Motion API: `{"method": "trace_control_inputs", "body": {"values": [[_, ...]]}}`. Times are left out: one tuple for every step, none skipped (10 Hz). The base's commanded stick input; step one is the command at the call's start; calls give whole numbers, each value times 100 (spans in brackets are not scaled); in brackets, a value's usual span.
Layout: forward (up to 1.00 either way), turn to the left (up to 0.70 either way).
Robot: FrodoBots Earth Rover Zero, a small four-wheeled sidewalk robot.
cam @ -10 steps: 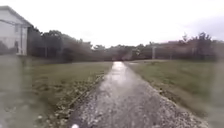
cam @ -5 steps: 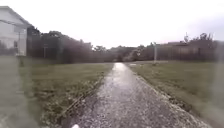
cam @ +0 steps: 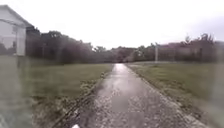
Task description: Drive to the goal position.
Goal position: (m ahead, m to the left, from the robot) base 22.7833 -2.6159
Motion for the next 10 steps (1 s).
{"method": "trace_control_inputs", "body": {"values": [[70, -22], [70, -15], [70, 0], [70, 0], [70, 0], [70, 0], [70, 0], [70, 0], [70, 0], [70, 0]]}}
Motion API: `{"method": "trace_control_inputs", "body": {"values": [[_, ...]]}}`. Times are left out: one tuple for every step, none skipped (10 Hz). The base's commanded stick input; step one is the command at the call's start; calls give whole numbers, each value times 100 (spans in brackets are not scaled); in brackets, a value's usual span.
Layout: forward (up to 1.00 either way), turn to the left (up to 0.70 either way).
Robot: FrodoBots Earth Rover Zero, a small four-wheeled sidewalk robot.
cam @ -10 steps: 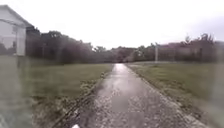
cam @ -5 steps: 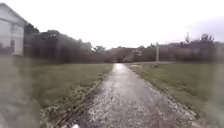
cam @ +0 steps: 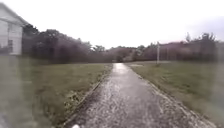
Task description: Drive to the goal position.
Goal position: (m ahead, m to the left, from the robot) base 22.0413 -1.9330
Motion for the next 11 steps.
{"method": "trace_control_inputs", "body": {"values": [[70, 0], [70, 0], [70, 0], [70, 0], [70, 0], [70, 0], [70, 0], [70, 0], [70, 0], [70, 0], [70, 0]]}}
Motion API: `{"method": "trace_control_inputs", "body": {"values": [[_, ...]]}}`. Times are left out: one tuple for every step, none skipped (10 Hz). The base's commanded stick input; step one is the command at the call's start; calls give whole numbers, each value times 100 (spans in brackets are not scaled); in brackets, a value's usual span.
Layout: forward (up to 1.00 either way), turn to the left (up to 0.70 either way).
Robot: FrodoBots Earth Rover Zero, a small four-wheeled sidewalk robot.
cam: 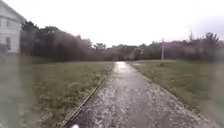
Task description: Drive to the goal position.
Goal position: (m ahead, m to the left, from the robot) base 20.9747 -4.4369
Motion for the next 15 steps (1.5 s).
{"method": "trace_control_inputs", "body": {"values": [[70, 0], [70, 0], [70, 0], [70, 0], [70, 0], [70, 0], [70, 0], [70, 0], [70, -9], [70, -32], [70, -35], [70, -32], [70, -23], [70, -9], [70, 0]]}}
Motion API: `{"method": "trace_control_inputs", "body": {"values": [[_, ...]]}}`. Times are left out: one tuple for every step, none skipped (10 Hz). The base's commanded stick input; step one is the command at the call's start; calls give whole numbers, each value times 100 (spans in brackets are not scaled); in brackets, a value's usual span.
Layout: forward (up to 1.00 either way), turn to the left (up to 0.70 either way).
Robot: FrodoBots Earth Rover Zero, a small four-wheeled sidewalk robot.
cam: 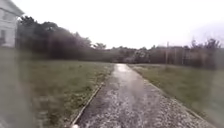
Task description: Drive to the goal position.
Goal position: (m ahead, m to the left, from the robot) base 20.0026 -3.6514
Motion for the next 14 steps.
{"method": "trace_control_inputs", "body": {"values": [[70, 0], [70, 0], [70, 0], [70, 0], [70, 0], [70, 0], [70, 0], [70, 0], [70, 0], [70, 0], [70, 0], [70, 0], [70, 0], [70, 0]]}}
